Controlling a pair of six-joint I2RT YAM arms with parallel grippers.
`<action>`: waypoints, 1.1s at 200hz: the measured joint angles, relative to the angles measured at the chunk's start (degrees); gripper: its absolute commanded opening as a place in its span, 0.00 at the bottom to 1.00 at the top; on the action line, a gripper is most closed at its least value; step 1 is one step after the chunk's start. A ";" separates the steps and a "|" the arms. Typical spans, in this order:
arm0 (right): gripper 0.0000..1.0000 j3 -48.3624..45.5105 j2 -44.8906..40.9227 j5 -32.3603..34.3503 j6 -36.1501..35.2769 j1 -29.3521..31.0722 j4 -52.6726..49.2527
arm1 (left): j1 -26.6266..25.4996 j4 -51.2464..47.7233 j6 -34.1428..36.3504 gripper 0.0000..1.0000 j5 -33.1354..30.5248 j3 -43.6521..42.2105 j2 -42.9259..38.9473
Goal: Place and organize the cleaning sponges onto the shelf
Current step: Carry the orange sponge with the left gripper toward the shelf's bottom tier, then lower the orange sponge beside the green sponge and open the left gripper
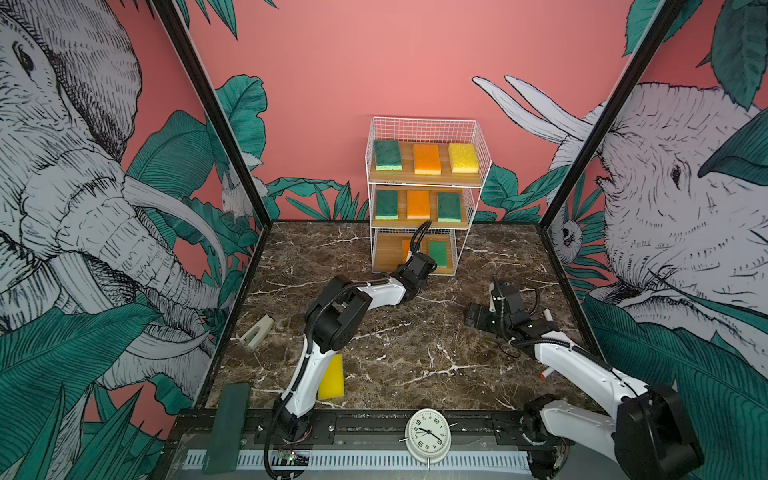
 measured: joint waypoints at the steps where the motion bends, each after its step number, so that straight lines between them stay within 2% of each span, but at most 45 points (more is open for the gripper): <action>1: 0.99 0.00 0.00 -0.02 0.00 0.00 0.00 | 0.00 0.02 0.00 0.56 0.00 0.11 0.09; 69: 0.99 -0.55 -0.39 -0.02 0.00 0.00 0.35 | -0.02 0.22 -0.04 0.57 -0.11 3.17 2.51; 220: 0.99 -0.55 -0.31 -0.20 0.00 0.00 0.35 | 0.00 -3.87 -1.79 0.68 -1.27 4.79 2.69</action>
